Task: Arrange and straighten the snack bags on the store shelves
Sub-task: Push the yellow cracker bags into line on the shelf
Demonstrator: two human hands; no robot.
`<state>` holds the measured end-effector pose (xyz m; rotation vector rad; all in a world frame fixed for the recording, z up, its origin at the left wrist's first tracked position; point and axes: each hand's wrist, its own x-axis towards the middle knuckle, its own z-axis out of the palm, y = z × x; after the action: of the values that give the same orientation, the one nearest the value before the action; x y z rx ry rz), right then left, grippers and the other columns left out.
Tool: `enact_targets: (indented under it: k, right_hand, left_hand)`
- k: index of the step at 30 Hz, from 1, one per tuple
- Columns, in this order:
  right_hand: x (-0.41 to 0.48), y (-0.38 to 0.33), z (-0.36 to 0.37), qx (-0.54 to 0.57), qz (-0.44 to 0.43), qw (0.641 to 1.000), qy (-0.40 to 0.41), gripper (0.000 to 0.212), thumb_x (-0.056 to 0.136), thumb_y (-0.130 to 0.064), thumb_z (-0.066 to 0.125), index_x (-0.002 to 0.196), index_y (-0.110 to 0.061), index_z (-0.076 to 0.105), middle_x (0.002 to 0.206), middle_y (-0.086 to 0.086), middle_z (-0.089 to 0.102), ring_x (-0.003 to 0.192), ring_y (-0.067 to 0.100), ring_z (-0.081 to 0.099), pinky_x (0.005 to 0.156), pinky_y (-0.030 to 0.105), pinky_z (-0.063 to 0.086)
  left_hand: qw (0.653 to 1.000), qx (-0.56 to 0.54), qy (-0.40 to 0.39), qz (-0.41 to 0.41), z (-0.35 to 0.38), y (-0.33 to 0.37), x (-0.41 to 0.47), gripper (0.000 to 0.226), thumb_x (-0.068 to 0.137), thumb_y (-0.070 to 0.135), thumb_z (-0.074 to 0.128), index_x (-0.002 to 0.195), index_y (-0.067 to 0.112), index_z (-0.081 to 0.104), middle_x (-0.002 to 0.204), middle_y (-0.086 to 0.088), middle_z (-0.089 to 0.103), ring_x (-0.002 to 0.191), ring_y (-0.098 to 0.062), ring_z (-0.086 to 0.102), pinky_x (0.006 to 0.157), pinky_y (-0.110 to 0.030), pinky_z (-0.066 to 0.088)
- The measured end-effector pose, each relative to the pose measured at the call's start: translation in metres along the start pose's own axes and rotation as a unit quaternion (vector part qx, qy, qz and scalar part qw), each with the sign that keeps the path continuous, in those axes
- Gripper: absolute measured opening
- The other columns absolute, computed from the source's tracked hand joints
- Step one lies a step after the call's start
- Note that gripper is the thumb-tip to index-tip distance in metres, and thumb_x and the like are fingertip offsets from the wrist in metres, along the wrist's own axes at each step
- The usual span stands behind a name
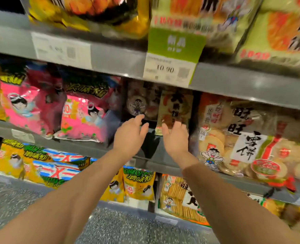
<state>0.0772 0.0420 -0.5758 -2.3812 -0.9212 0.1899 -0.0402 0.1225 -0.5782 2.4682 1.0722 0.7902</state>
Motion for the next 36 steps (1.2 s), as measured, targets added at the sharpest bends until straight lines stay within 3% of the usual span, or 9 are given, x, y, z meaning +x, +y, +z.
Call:
enact_targets:
  k: [3,6,8,12,14,24,28,34,36]
  right_hand:
    - [0.024,0.016,0.022,0.006,0.041,0.999,0.009,0.053,0.096,-0.042,0.041,0.114,0.007,0.051,0.120,0.027,0.052,0.114,0.039,0.046,0.096,0.040,0.034]
    - [0.044,0.025,0.026,0.023,0.069,0.997,-0.025,0.034,0.098,-0.022,0.038,0.113,0.001,0.057,0.114,0.021,0.060,0.107,0.035,0.055,0.080,0.030,0.038]
    - [0.050,0.020,0.025,0.031,0.092,0.995,-0.002,0.032,0.100,-0.015,0.033,0.119,-0.005,0.056,0.121,0.017,0.058,0.114,0.035,0.053,0.090,0.034,0.038]
    - [0.064,0.019,0.033,0.038,0.145,0.987,0.053,0.073,0.092,-0.055,0.041,0.144,-0.005,0.024,0.148,0.016,0.032,0.135,0.033,0.028,0.109,0.040,0.022]
    - [0.067,0.019,0.038,0.083,0.155,0.982,0.069,0.083,0.087,-0.056,0.049,0.145,-0.004,0.019,0.147,0.018,0.029,0.134,0.034,0.027,0.108,0.041,0.024]
    - [0.062,0.009,0.027,0.292,0.171,0.936,0.096,0.074,0.079,-0.051,0.066,0.125,-0.003,0.035,0.113,0.015,0.058,0.102,0.033,0.058,0.079,0.033,0.041]
    - [0.039,0.000,0.016,0.326,0.186,0.925,0.065,0.050,0.085,-0.039,0.063,0.108,0.000,0.042,0.084,0.007,0.053,0.071,0.022,0.049,0.062,0.029,0.038]
    - [-0.039,-0.014,-0.033,0.380,0.135,0.915,-0.009,0.065,0.088,-0.043,0.057,0.140,-0.012,0.032,0.110,-0.002,0.056,0.074,0.004,0.049,0.072,0.018,0.038]
    - [-0.065,-0.016,-0.048,0.397,0.142,0.906,-0.033,0.062,0.090,-0.039,0.057,0.140,-0.011,0.033,0.104,-0.008,0.058,0.073,0.001,0.050,0.070,0.012,0.040]
  left_hand:
    - [1.000,0.008,-0.016,-0.011,0.044,-0.013,0.014,0.043,0.095,0.039,0.040,0.129,0.013,0.044,0.115,-0.011,0.061,0.104,-0.031,0.057,0.079,-0.039,0.043]
    - [0.999,-0.014,-0.041,-0.032,0.074,-0.023,0.021,0.041,0.095,0.041,0.040,0.123,0.011,0.042,0.111,-0.013,0.059,0.102,-0.033,0.056,0.078,-0.041,0.044]
    - [0.997,-0.029,-0.062,-0.045,0.084,-0.026,0.026,0.041,0.094,0.043,0.040,0.117,0.009,0.042,0.110,-0.015,0.060,0.100,-0.034,0.057,0.077,-0.042,0.046]
    - [0.990,-0.043,-0.119,-0.055,0.086,-0.021,0.035,0.042,0.095,0.043,0.040,0.114,0.005,0.040,0.111,-0.017,0.059,0.099,-0.036,0.057,0.068,-0.036,0.041]
    - [0.989,-0.052,-0.122,-0.067,0.083,-0.019,0.035,0.043,0.094,0.045,0.040,0.110,0.006,0.042,0.111,-0.015,0.059,0.098,-0.035,0.056,0.067,-0.035,0.037]
    - [0.986,-0.036,-0.127,-0.103,0.060,-0.006,0.022,0.044,0.094,0.051,0.031,0.116,0.014,0.039,0.085,-0.007,0.058,0.089,-0.033,0.059,0.064,-0.034,0.036]
    - [0.984,-0.080,-0.100,-0.126,0.044,-0.004,-0.003,0.047,0.095,0.049,0.028,0.125,0.016,0.042,0.101,-0.010,0.064,0.096,-0.031,0.058,0.068,-0.033,0.038]
    - [0.980,-0.102,-0.077,-0.153,-0.001,0.006,-0.049,0.041,0.095,0.047,0.031,0.101,0.015,0.056,0.090,-0.015,0.066,0.090,-0.035,0.059,0.066,-0.036,0.037]
    - [0.980,-0.091,-0.097,-0.150,-0.022,0.014,-0.068,0.040,0.095,0.047,0.030,0.091,0.015,0.055,0.083,-0.013,0.066,0.086,-0.035,0.060,0.061,-0.034,0.034]
